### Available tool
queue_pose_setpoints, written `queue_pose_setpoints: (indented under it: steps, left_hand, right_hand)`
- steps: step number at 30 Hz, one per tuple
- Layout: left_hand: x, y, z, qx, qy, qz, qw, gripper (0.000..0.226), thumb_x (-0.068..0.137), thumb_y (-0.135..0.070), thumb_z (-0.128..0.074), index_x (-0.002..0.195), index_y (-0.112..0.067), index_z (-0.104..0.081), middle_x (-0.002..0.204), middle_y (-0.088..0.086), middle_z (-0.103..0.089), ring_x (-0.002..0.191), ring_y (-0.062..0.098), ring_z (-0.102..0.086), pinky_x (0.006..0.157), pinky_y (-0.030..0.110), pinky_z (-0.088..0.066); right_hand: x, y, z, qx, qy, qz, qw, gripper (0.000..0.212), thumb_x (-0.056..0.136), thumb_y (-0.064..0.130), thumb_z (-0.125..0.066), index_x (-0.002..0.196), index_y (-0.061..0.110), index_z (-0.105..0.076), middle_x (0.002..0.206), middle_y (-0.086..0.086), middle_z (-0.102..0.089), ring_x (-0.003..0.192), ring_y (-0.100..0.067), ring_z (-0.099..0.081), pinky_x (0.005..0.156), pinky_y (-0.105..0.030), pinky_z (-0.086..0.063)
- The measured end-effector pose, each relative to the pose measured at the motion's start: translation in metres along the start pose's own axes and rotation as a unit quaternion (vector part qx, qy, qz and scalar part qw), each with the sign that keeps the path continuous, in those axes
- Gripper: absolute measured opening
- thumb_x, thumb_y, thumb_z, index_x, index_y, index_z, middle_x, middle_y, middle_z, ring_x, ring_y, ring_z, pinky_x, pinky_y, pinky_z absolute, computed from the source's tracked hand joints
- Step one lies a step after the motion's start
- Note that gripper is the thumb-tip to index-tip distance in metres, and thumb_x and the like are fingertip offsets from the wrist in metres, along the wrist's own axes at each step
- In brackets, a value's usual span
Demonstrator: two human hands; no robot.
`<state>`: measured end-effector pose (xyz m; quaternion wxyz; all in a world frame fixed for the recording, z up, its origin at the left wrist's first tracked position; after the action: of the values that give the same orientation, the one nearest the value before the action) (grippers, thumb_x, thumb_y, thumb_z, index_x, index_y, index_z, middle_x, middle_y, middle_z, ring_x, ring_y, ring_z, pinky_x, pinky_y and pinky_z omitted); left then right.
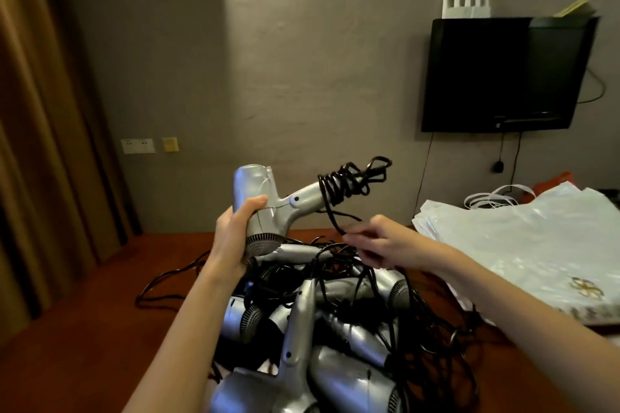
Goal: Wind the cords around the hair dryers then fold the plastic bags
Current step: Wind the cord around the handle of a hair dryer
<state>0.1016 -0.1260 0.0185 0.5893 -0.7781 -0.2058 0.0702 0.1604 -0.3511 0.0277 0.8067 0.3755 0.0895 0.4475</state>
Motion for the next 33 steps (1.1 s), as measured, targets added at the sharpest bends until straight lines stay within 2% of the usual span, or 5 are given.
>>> queue_pose_setpoints:
  steps: [5, 10, 15, 23, 33]
  left_hand:
    - [-0.011, -0.005, -0.007, -0.010, 0.113, 0.039, 0.993, 0.029, 0.083, -0.031, -0.061, 0.092, -0.003, -0.067, 0.071, 0.011, -0.068, 0.054, 0.018, -0.063, 0.051, 0.023, -0.050]
    - [-0.016, -0.009, 0.003, 0.084, 0.154, 0.074, 0.982, 0.046, 0.061, -0.034, -0.067, 0.094, -0.001, -0.067, 0.073, 0.014, -0.069, 0.056, 0.021, -0.065, 0.051, 0.024, -0.052]
    - [-0.016, -0.011, 0.005, 0.157, 0.118, -0.025, 0.980, 0.061, 0.046, -0.042, -0.075, 0.096, -0.009, -0.064, 0.070, 0.004, -0.072, 0.060, 0.018, -0.068, 0.058, 0.030, -0.054]
    - [-0.013, -0.014, 0.005, 0.253, 0.016, -0.181, 0.950, 0.054, 0.053, -0.058, -0.068, 0.098, -0.030, -0.062, 0.097, 0.004, -0.068, 0.091, 0.026, -0.065, 0.079, 0.047, -0.054]
    - [-0.009, 0.003, 0.011, 0.116, -0.029, -0.094, 0.988, 0.058, 0.048, -0.050, -0.075, 0.094, -0.016, -0.068, 0.090, 0.016, -0.071, 0.081, 0.031, -0.066, 0.076, 0.051, -0.054]
  right_hand:
    - [0.011, -0.002, 0.018, -0.040, 0.067, -0.118, 0.990, 0.040, 0.093, 0.049, -0.053, 0.072, 0.022, -0.074, 0.044, 0.003, -0.041, 0.037, -0.012, -0.034, 0.043, -0.022, -0.031]
    - [0.022, 0.004, 0.046, 0.033, 0.102, -0.218, 0.970, 0.027, 0.091, 0.003, -0.060, 0.065, 0.000, -0.065, 0.046, 0.011, -0.053, 0.047, -0.004, -0.050, 0.046, -0.010, -0.036]
    - [0.021, 0.045, 0.052, -0.011, 0.118, -0.145, 0.982, 0.032, 0.098, 0.015, -0.050, 0.069, 0.013, -0.063, 0.051, 0.008, -0.038, 0.040, -0.006, -0.029, 0.038, -0.015, -0.023]
    - [0.015, 0.054, 0.021, -0.054, 0.034, -0.121, 0.991, 0.027, 0.104, 0.014, -0.035, 0.106, 0.002, -0.058, 0.063, -0.001, -0.051, 0.047, -0.008, -0.053, 0.046, -0.020, -0.044]
    - [-0.006, 0.018, -0.024, -0.172, -0.048, 0.017, 0.984, 0.032, 0.103, 0.025, -0.037, 0.078, 0.020, -0.055, 0.061, 0.011, -0.050, 0.056, -0.004, -0.044, 0.060, -0.027, -0.037]
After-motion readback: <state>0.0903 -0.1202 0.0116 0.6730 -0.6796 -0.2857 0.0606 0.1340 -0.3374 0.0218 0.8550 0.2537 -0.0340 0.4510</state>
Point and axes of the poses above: each hand's wrist, its own x-axis towards the middle knuckle, its own z-axis out of the back of the hand, y = z × x, the point moved 3 cm from there along x, towards the middle knuckle
